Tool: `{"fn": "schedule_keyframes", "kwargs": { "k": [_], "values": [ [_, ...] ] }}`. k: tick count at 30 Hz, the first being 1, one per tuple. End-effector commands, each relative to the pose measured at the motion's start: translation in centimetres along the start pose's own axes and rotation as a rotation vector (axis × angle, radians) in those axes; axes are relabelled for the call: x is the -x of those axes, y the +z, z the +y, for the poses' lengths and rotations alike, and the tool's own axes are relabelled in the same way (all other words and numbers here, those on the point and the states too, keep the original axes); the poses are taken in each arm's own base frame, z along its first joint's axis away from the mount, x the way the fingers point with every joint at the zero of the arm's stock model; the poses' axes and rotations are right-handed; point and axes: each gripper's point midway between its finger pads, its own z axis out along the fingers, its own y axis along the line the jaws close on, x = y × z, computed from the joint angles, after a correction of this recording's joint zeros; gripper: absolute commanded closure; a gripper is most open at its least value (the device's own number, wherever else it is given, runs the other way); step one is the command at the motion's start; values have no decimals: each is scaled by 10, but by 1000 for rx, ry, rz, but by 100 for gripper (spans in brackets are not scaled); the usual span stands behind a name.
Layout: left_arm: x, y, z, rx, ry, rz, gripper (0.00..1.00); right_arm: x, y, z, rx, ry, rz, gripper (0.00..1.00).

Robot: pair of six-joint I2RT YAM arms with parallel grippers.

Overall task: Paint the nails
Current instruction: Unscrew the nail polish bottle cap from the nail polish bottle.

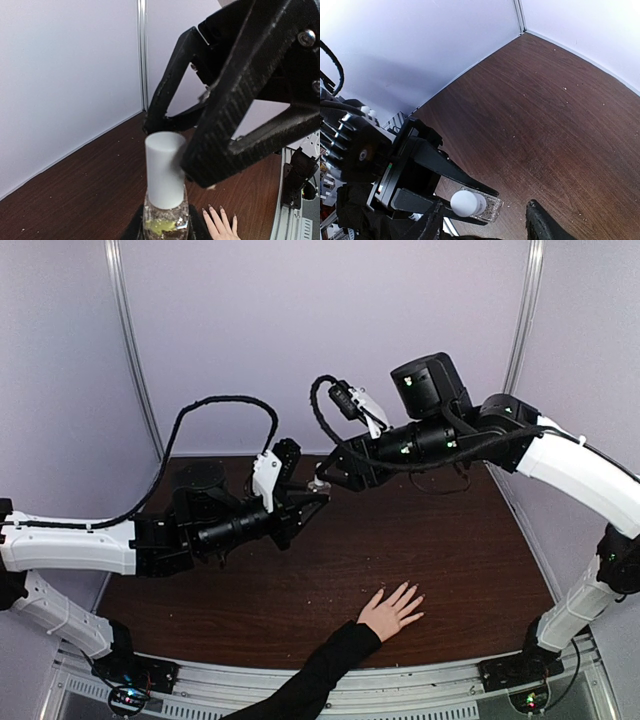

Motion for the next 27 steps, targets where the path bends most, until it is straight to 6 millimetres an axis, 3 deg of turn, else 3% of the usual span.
{"fn": "schedule_keyframes", "kwargs": {
  "k": [1,5,13,17,27],
  "values": [
    [22,5,3,24,-14,-54,100,10,3,-7,-49,36,-38,46],
    [22,7,3,23,-17,-49,100,8,10,-9,-55,43,-30,52],
    [20,8,6,47,-18,-33,100,4,18,-6,-34,42,-12,85],
    [22,4,4,28,-28,-45,100,7,14,-2,-13,22,-18,97],
    [39,-14,-49,-302,-35,-128,100,11,-2,38,197,-137,-31,100]
  ]
}}
